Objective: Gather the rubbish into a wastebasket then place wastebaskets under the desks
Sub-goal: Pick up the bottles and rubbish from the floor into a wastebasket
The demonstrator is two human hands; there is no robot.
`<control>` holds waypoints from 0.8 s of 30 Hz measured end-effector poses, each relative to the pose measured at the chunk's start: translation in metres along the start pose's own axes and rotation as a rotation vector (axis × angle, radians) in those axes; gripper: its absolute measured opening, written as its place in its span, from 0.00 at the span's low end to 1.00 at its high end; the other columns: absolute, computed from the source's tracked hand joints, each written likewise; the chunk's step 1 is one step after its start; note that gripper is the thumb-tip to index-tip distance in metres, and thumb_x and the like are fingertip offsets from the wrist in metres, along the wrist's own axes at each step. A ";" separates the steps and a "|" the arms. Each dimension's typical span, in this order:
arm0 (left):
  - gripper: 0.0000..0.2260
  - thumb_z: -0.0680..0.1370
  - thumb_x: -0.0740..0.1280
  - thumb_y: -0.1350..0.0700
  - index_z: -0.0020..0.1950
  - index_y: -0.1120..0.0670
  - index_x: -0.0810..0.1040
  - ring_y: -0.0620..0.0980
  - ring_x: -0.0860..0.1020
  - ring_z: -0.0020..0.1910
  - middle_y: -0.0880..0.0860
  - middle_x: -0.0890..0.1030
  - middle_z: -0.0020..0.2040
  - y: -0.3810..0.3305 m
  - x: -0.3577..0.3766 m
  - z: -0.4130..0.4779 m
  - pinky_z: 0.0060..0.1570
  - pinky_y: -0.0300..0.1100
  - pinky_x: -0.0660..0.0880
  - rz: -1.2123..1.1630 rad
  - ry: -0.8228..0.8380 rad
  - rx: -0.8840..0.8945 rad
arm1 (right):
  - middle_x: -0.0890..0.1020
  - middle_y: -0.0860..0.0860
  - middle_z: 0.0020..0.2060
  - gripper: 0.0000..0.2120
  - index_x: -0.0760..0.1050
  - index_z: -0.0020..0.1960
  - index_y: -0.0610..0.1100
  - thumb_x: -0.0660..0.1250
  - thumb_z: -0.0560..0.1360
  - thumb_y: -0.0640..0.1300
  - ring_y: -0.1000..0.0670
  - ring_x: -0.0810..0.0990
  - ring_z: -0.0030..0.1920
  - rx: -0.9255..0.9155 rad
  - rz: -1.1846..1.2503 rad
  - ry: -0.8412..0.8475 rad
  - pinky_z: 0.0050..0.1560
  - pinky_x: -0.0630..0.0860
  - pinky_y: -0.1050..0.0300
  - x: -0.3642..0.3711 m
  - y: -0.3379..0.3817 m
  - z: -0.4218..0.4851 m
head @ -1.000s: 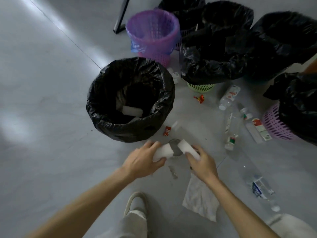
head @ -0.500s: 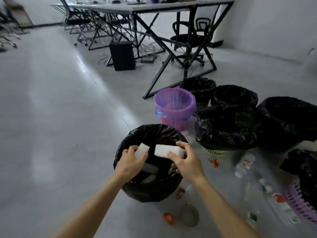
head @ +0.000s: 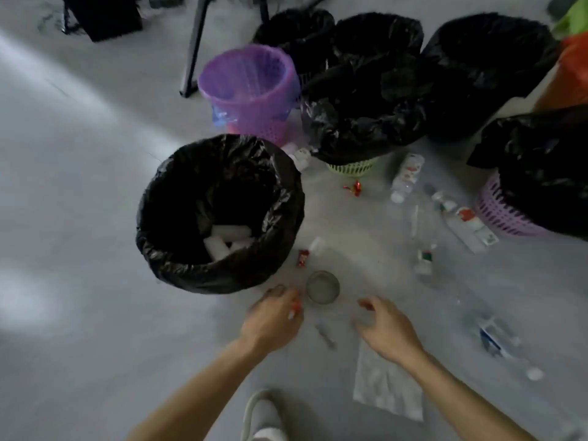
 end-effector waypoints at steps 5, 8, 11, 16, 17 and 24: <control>0.28 0.80 0.62 0.47 0.78 0.44 0.56 0.57 0.62 0.74 0.52 0.52 0.80 0.038 0.089 0.036 0.70 0.51 0.66 0.160 0.261 -0.086 | 0.49 0.46 0.79 0.41 0.51 0.79 0.55 0.66 0.73 0.64 0.38 0.56 0.76 0.260 -0.277 0.237 0.71 0.65 0.42 0.082 -0.103 -0.010; 0.29 0.80 0.62 0.49 0.79 0.41 0.54 0.59 0.53 0.79 0.53 0.46 0.81 0.061 0.118 0.061 0.74 0.54 0.61 0.229 0.288 -0.085 | 0.38 0.47 0.79 0.45 0.41 0.79 0.60 0.63 0.73 0.66 0.34 0.44 0.78 0.304 -0.356 0.230 0.71 0.58 0.33 0.115 -0.135 -0.017; 0.21 0.82 0.60 0.53 0.75 0.47 0.65 0.61 0.65 0.70 0.58 0.60 0.76 0.074 0.123 0.067 0.66 0.55 0.70 0.171 0.232 -0.168 | 0.47 0.43 0.79 0.40 0.50 0.80 0.56 0.64 0.74 0.63 0.34 0.52 0.76 0.191 -0.440 0.105 0.73 0.60 0.39 0.126 -0.138 -0.015; 0.08 0.82 0.59 0.55 0.60 0.54 0.72 0.60 0.75 0.54 0.57 0.73 0.53 0.069 0.125 0.043 0.52 0.50 0.75 0.101 0.189 -0.142 | 0.74 0.42 0.62 0.19 0.78 0.61 0.44 0.71 0.71 0.40 0.36 0.79 0.54 0.066 -0.318 -0.033 0.50 0.77 0.46 0.108 -0.117 -0.017; 0.07 0.82 0.59 0.54 0.57 0.53 0.73 0.58 0.76 0.51 0.55 0.73 0.50 0.065 0.123 0.038 0.50 0.49 0.75 0.073 0.215 -0.125 | 0.77 0.43 0.61 0.16 0.79 0.60 0.44 0.67 0.73 0.39 0.37 0.80 0.55 0.115 -0.286 0.023 0.51 0.76 0.49 0.105 -0.115 -0.013; 0.03 0.81 0.63 0.49 0.53 0.43 0.72 0.46 0.78 0.42 0.45 0.79 0.46 -0.005 0.028 0.011 0.44 0.45 0.78 -0.061 0.188 0.020 | 0.83 0.47 0.40 0.06 0.79 0.45 0.46 0.64 0.76 0.45 0.44 0.82 0.44 0.060 0.069 0.154 0.38 0.70 0.55 0.034 -0.027 0.008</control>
Point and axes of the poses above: each hand's wrist, its own z-axis towards the middle knuckle, its own x-axis out of the palm, y = z × x, the point moved 9 cm from there along z, towards the middle knuckle
